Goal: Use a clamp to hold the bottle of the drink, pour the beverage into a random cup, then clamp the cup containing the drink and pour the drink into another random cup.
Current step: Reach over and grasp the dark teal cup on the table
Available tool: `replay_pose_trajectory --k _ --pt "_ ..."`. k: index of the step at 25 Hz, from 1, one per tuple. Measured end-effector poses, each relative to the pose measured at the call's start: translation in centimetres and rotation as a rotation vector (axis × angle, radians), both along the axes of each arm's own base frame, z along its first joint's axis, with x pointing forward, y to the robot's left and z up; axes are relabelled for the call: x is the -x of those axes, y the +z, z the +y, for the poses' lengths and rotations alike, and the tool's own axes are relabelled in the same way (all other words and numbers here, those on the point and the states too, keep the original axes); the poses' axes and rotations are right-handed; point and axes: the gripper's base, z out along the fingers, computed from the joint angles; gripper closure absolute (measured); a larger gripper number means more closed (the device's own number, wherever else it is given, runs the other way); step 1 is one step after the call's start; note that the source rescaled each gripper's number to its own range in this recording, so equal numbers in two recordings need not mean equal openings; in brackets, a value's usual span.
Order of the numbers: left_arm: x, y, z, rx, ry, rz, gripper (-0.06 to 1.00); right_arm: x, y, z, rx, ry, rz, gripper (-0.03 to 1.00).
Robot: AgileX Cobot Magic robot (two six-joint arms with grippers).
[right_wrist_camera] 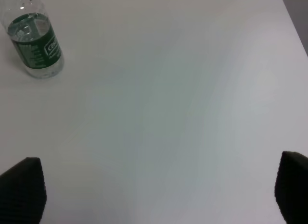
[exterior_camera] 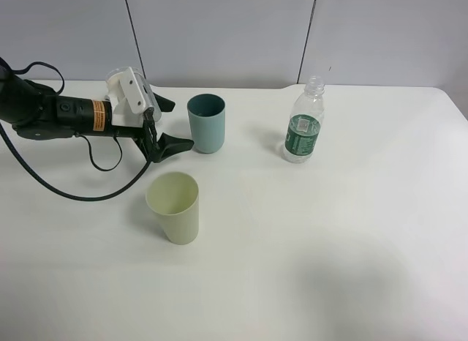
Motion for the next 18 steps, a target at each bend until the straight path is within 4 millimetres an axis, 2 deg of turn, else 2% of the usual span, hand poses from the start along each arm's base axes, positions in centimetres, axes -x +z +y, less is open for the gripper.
replay_pose_trajectory --k 10,18 --pt "-1.2 -1.8 -1.0 0.069 -0.009 0.047 -0.06 0.0 0.0 0.0 0.0 0.0 0.0 -0.03" --pt "-2.2 -2.5 -2.7 0.101 -0.048 0.037 -0.06 0.0 0.0 0.0 0.0 0.0 0.0 -0.03"
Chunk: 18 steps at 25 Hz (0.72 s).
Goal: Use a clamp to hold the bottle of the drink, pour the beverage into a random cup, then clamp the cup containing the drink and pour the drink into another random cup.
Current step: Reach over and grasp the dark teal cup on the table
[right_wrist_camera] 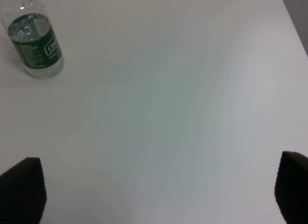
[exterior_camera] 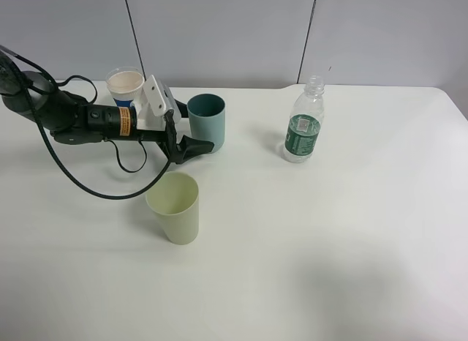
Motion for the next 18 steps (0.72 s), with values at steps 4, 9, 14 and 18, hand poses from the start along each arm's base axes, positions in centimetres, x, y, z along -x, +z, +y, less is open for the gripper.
replay_pose_trajectory --k 4,9,14,18 --pt "-0.7 -0.4 -0.2 0.033 0.013 0.022 -0.06 0.0 0.0 0.0 0.0 0.0 0.0 -0.03" --pt "-1.1 -0.8 -0.3 0.055 0.024 0.06 -0.06 0.0 0.0 0.0 0.0 0.0 0.0 -0.03" --pt "-0.9 -0.7 -0.9 0.059 0.007 0.061 -0.06 0.0 0.0 0.0 0.0 0.0 0.0 -0.03" --pt "-0.7 -0.7 -1.4 0.058 -0.006 0.059 -0.06 0.0 0.0 0.0 0.0 0.0 0.0 -0.03"
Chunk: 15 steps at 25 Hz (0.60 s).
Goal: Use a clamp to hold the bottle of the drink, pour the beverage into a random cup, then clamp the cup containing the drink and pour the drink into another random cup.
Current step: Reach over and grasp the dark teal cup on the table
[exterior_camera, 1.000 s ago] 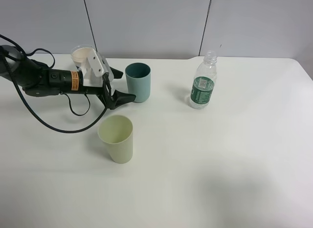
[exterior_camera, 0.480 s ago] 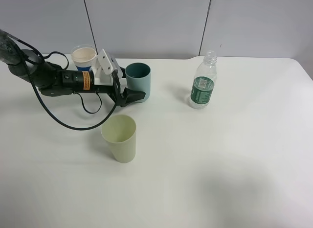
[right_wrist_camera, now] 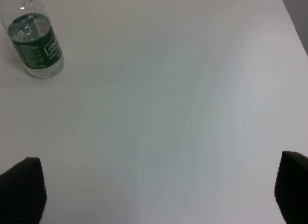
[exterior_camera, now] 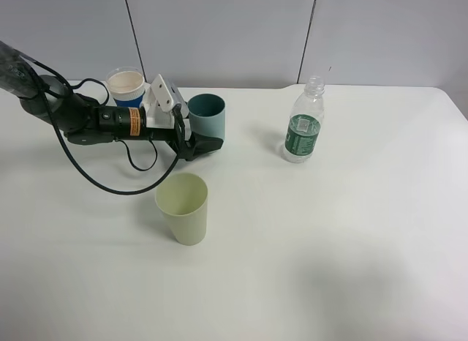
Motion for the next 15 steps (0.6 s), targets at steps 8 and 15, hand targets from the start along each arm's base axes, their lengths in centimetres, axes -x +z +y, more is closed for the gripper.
replay_pose_trajectory --k 8,15 --pt "0.1 0.0 -0.27 -0.016 -0.02 -0.041 -0.06 0.0 0.0 0.0 0.0 0.0 0.0 -0.03" --pt "0.1 0.0 -0.27 -0.016 -0.02 -0.043 0.94 0.0 0.0 0.0 0.0 0.0 0.0 -0.03"
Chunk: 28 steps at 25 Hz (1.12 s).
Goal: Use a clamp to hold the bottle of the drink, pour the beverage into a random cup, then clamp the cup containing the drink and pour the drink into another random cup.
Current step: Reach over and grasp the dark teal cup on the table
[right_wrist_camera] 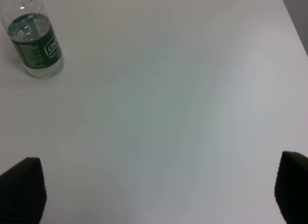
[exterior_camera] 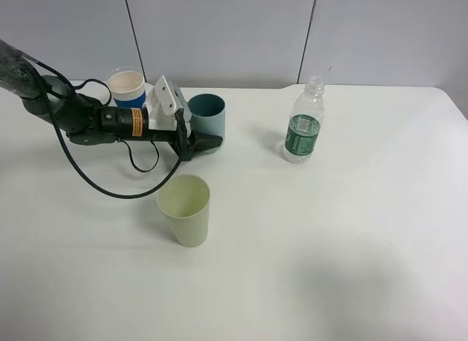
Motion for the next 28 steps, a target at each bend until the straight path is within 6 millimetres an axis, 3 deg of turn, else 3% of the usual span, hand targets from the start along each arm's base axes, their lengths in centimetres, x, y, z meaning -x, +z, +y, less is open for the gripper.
replay_pose_trajectory --k 12,28 --pt "-0.1 0.1 0.0 -0.006 0.006 -0.002 0.93 0.0 0.0 0.0 0.0 0.0 0.0 -0.03" --pt "0.1 3.4 0.5 0.037 0.1 0.006 0.93 0.0 0.0 0.0 0.0 0.0 0.0 -0.03"
